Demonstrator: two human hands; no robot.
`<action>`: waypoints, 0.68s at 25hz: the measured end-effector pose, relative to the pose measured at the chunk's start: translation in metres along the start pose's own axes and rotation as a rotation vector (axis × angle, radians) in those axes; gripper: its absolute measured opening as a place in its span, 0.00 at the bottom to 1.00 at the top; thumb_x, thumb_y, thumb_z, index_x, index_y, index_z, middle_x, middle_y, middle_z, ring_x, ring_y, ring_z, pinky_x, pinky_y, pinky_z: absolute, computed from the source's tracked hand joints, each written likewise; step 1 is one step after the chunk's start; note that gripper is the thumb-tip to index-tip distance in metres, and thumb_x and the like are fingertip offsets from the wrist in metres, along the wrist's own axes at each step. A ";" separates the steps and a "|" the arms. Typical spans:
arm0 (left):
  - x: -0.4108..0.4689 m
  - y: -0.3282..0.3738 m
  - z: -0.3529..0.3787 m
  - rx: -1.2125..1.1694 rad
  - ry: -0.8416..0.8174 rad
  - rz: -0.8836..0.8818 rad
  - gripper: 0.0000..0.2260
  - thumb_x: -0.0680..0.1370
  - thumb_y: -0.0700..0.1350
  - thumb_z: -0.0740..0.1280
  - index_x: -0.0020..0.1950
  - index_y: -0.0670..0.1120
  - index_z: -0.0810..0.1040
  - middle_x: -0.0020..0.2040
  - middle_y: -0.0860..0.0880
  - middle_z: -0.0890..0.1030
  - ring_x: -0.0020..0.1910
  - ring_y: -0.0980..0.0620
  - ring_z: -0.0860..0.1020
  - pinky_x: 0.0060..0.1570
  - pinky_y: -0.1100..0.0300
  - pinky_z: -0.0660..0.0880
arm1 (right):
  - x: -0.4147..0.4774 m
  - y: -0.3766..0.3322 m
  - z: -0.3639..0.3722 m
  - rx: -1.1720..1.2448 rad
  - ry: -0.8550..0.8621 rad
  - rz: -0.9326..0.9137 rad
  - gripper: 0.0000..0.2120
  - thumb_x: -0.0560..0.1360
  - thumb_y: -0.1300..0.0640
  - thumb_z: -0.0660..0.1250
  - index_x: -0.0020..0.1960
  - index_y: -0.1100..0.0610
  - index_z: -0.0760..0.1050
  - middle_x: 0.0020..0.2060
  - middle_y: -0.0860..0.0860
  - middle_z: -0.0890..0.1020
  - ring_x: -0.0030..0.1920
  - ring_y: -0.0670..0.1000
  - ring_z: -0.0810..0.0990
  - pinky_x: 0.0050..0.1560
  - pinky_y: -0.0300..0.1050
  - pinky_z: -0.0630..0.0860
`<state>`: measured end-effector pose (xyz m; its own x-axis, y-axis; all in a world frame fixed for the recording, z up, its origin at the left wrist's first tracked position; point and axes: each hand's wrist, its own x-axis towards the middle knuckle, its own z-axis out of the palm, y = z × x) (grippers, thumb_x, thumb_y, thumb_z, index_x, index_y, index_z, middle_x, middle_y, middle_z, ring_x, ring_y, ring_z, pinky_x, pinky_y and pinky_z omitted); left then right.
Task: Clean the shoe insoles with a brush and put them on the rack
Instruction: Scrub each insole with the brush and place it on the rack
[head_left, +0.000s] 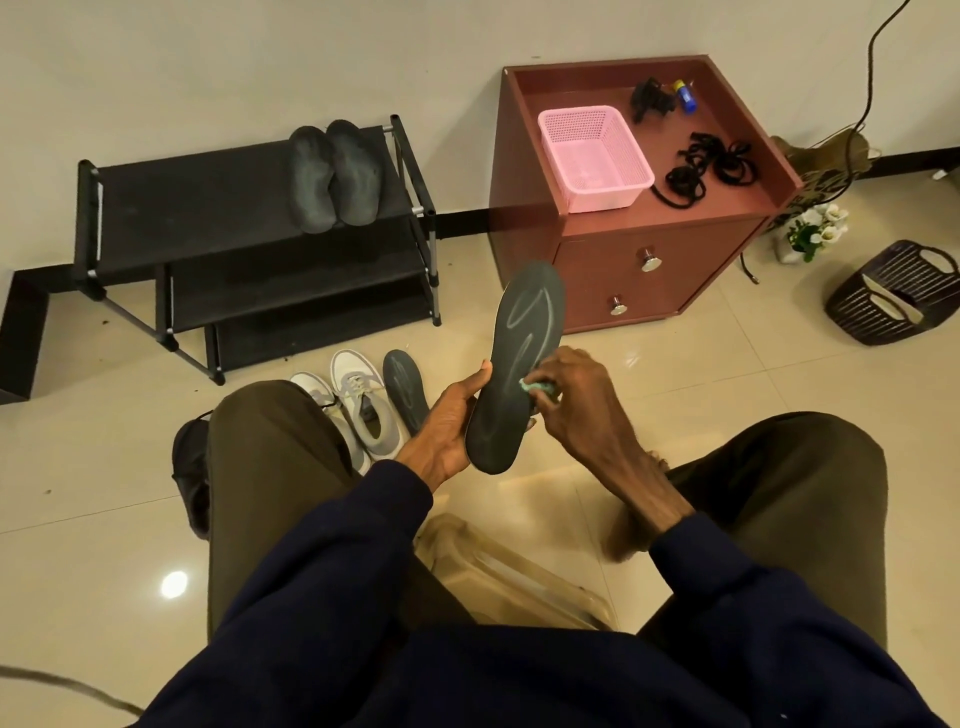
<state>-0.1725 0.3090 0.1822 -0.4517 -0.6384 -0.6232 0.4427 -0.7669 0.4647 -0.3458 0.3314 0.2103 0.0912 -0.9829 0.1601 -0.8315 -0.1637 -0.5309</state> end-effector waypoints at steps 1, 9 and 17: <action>-0.001 -0.001 0.000 0.004 -0.003 -0.005 0.16 0.83 0.52 0.65 0.50 0.44 0.89 0.56 0.41 0.85 0.50 0.42 0.85 0.64 0.43 0.75 | -0.001 0.002 -0.001 0.003 0.020 0.010 0.08 0.72 0.64 0.77 0.51 0.58 0.85 0.46 0.52 0.83 0.48 0.50 0.77 0.48 0.50 0.79; -0.005 0.002 0.002 -0.040 -0.061 -0.018 0.17 0.84 0.53 0.63 0.56 0.43 0.87 0.58 0.41 0.84 0.52 0.44 0.84 0.59 0.47 0.79 | -0.002 -0.004 0.001 -0.010 0.014 -0.065 0.08 0.73 0.64 0.76 0.52 0.58 0.85 0.47 0.53 0.82 0.49 0.50 0.76 0.49 0.47 0.78; 0.002 -0.002 -0.007 -0.005 -0.006 -0.006 0.18 0.82 0.54 0.67 0.62 0.42 0.84 0.63 0.40 0.82 0.61 0.42 0.81 0.69 0.45 0.73 | -0.012 -0.030 0.004 0.177 -0.263 -0.141 0.08 0.72 0.64 0.77 0.51 0.57 0.87 0.46 0.50 0.84 0.45 0.45 0.79 0.46 0.34 0.76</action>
<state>-0.1687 0.3098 0.1761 -0.4590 -0.6339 -0.6225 0.4436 -0.7706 0.4575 -0.3198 0.3477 0.2205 0.3554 -0.9341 0.0347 -0.6947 -0.2887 -0.6588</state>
